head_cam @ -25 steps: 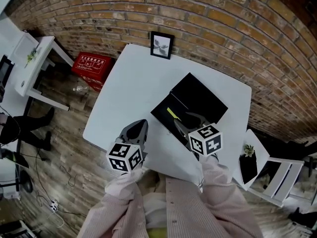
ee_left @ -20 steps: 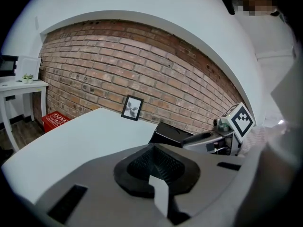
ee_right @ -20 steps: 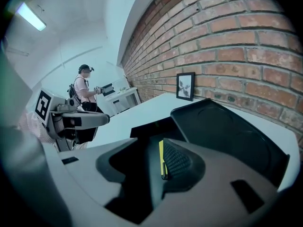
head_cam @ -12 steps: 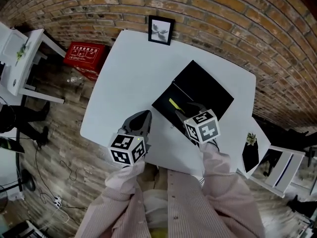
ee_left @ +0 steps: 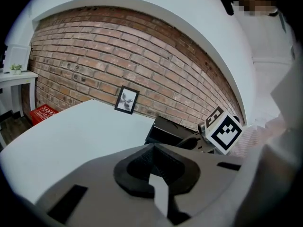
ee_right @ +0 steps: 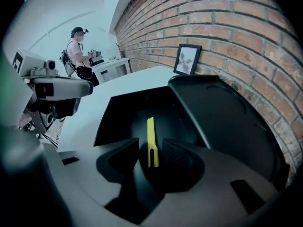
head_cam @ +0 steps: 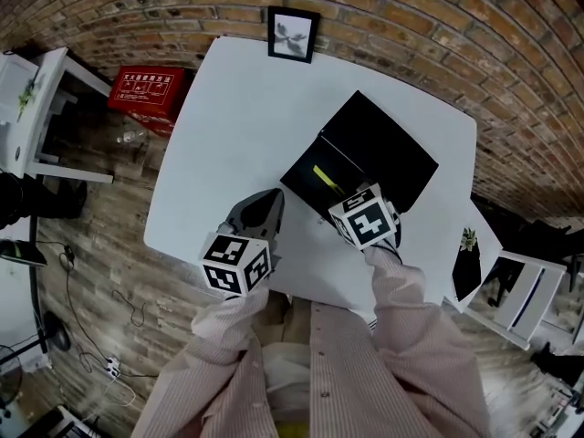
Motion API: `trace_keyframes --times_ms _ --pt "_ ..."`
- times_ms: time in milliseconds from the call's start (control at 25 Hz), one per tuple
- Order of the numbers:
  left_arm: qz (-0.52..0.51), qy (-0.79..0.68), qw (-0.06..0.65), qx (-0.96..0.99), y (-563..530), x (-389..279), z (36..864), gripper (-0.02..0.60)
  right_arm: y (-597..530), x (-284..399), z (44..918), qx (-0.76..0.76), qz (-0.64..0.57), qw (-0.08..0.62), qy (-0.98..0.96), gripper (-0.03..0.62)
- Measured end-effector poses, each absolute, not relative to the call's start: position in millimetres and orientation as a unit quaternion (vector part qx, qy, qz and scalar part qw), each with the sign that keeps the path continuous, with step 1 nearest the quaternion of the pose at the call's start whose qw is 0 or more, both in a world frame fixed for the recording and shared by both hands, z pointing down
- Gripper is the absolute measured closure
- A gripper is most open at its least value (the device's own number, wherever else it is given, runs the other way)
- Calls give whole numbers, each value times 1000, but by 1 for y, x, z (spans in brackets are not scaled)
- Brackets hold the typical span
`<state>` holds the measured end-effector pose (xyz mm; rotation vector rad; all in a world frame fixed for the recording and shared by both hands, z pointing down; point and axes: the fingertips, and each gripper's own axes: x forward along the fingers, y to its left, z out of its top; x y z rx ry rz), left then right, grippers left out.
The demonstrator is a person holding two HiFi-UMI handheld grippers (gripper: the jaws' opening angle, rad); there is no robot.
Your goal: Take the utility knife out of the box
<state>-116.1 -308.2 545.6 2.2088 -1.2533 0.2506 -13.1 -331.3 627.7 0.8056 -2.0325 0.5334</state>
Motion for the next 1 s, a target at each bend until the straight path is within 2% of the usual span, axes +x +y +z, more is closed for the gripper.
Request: trace_keyframes --times_ms 400,680,1000 --pt "89 -468 292 829 -306 -115 544 589 -333 -11 635 332 196 448 -807 470" --pt "87 -474 291 826 -304 -118 543 589 -327 -17 634 318 194 455 -809 523" --pt "85 -479 289 825 -300 -118 542 589 -326 -16 632 318 190 455 -810 526"
